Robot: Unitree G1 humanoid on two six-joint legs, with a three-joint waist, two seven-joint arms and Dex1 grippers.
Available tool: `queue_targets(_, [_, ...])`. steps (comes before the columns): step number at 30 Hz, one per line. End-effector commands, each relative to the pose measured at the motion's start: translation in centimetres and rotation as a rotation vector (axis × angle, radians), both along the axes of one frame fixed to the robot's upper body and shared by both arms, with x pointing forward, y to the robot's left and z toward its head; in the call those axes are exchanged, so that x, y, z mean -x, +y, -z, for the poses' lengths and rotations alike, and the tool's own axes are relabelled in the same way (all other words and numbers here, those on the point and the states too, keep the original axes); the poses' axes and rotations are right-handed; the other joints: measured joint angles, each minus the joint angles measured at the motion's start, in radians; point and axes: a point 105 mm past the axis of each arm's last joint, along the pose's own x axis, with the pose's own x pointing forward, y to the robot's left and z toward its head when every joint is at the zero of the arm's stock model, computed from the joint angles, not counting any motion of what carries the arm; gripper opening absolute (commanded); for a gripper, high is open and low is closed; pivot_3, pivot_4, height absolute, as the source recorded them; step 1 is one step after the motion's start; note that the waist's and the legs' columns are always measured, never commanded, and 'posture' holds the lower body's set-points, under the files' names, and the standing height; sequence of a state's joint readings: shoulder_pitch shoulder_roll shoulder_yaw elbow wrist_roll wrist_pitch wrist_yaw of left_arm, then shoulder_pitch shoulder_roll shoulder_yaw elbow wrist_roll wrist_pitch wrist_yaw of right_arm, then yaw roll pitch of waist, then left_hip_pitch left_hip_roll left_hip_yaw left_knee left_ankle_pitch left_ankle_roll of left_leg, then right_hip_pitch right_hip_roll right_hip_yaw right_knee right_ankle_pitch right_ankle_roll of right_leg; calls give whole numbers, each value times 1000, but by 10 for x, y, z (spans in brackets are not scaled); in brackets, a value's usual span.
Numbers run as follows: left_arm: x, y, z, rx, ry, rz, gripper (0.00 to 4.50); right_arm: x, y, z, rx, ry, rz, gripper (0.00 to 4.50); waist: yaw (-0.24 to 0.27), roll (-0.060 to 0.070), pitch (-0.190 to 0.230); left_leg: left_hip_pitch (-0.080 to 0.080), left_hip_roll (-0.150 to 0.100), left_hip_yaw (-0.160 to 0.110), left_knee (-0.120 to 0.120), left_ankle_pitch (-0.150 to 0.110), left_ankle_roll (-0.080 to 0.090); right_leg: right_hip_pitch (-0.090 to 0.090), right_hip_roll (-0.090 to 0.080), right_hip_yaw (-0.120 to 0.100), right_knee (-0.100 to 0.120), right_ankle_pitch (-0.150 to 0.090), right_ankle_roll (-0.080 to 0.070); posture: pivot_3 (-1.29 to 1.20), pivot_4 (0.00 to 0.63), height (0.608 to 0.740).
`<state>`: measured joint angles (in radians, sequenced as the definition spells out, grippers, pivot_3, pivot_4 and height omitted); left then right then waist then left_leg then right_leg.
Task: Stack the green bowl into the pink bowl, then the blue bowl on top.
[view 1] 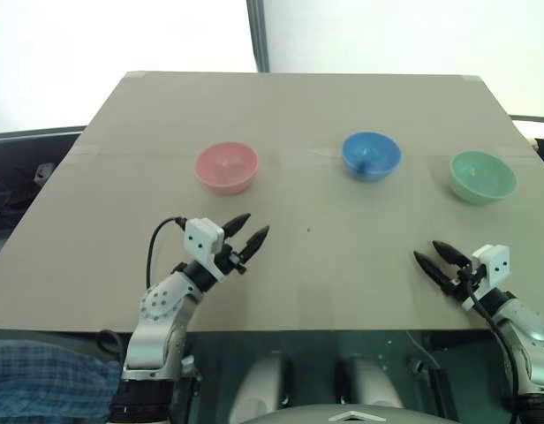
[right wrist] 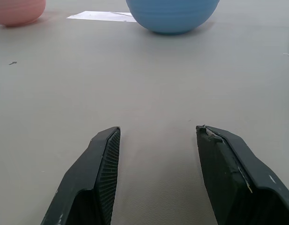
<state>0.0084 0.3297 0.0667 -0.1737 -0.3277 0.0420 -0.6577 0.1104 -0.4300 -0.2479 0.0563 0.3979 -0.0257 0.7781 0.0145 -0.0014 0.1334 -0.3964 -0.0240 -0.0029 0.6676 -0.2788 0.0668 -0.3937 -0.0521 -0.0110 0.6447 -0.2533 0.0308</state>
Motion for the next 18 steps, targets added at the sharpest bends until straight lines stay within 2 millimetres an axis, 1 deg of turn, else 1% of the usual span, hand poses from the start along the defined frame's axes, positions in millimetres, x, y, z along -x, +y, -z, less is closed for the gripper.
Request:
queue_targets(1, [0, -6, -12, 6, -60, 21, 2612, 1, -5, -7, 9, -33, 3, 2708, 0, 0, 0, 0, 0, 0, 0, 0, 0, 0, 0, 0, 0, 0, 0, 0, 150, 740])
queue_targets(18, [0, -9, -11, 3, -62, 29, 2612, 2, -1, -6, 20, -23, -26, 2708, 0, 0, 0, 0, 0, 0, 0, 0, 0, 0, 0, 0, 0, 0, 0, 0, 150, 740])
